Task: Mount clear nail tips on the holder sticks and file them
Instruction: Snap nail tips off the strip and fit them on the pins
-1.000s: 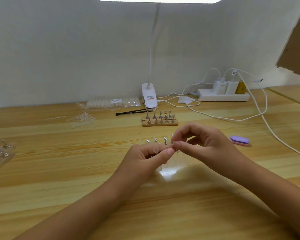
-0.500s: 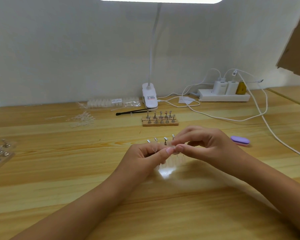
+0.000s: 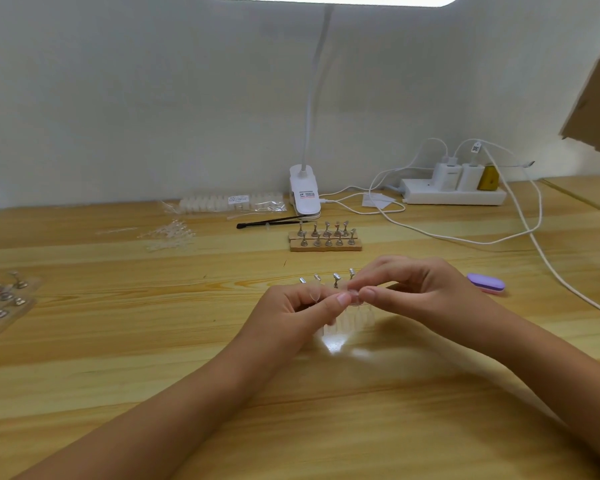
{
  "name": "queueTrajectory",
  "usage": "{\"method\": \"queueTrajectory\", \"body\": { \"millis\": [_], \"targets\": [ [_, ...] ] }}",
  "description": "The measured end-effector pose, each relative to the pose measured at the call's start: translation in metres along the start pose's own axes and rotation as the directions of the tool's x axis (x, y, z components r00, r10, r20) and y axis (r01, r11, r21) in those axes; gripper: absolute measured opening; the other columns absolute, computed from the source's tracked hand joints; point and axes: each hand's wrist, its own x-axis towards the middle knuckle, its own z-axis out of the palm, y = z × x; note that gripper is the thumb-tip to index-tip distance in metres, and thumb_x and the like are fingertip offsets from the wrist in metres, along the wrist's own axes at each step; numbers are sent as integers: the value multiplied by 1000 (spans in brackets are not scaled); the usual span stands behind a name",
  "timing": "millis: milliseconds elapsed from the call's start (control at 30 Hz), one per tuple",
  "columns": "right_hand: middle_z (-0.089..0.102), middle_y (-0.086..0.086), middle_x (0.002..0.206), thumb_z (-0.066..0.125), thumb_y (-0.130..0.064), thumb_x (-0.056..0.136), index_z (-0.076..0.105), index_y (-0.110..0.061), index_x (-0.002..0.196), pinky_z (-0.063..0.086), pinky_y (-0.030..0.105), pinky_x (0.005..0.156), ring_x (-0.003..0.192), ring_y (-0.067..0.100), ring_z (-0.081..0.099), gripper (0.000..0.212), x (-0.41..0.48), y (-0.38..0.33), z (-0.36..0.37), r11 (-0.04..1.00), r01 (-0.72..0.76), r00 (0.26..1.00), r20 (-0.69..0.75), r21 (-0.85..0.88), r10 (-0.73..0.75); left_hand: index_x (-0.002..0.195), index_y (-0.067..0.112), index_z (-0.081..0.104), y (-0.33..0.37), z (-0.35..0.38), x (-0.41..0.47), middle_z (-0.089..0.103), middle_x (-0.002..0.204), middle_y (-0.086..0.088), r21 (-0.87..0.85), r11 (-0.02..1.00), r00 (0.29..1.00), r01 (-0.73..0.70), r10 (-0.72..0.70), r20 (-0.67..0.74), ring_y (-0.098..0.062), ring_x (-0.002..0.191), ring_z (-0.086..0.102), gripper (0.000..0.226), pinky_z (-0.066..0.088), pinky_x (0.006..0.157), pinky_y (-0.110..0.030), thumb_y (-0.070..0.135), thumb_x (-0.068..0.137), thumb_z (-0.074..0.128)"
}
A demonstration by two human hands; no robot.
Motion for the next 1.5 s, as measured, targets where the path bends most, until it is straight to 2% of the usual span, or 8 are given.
{"method": "queueTrajectory", "body": {
  "millis": [133,233,433,733,900,1167,1333,1500],
  "targets": [
    [73,-2,100,69,-32,80,77,-22,100,56,22,82,95,14,70,24,3,2,-2,998,55,993,-108,27,-52,67,43,75,2,-1,-1,68,73,4,-38,999,999,7,-5,47,4,60,47,17,38,63,-12,47,83,70],
    [72,-4,97,69,-30,81,76,-23,101,54,23,77,91,12,68,22,9,9,-6,979,87,949,-284,-184,-137,70,43,75,2,0,1,67,94,-22,-24,999,995,27,-24,98,0,62,46,16,38,63,-11,56,75,67],
    [66,2,101,72,-13,86,76,-12,108,51,44,86,97,21,62,22,21,28,2,850,85,937,-248,-519,-246,91,25,80,-3,0,2,54,66,9,-48,998,993,37,-31,109,-1,62,47,25,38,61,-10,46,84,69],
    [66,1,99,74,-11,85,76,-11,105,47,32,83,95,22,61,20,21,31,9,811,96,934,-229,-578,-274,91,26,80,-5,0,2,54,67,8,-14,998,991,56,-54,119,0,62,47,17,38,61,-9,34,90,65],
    [68,5,98,73,-10,85,77,-10,103,50,39,81,93,25,62,18,22,33,7,780,104,942,-190,-618,-276,92,30,79,-6,-1,3,55,71,1,9,999,990,46,-47,131,-1,65,48,19,39,62,-10,41,88,64],
    [65,-4,110,61,-21,92,70,-19,112,49,29,90,107,9,59,21,16,18,5,944,65,927,-330,-322,-176,90,36,79,-7,-1,5,60,76,-4,-12,1000,992,21,-19,125,-4,67,46,25,39,63,-11,53,83,63],
    [66,-10,103,63,-41,83,74,-23,95,46,27,95,110,14,59,23,0,3,11,981,71,978,-180,-179,-103,89,0,72,-7,0,5,65,69,15,-40,998,996,44,-41,77,3,59,46,51,39,62,-7,47,90,52],
    [66,-8,103,67,-38,77,73,-21,94,48,37,95,108,12,59,24,3,-2,20,981,75,981,-162,-181,-105,70,16,68,-4,0,5,56,65,7,-11,996,995,85,-84,57,0,59,48,45,40,64,-9,55,87,51]
  ]
}}
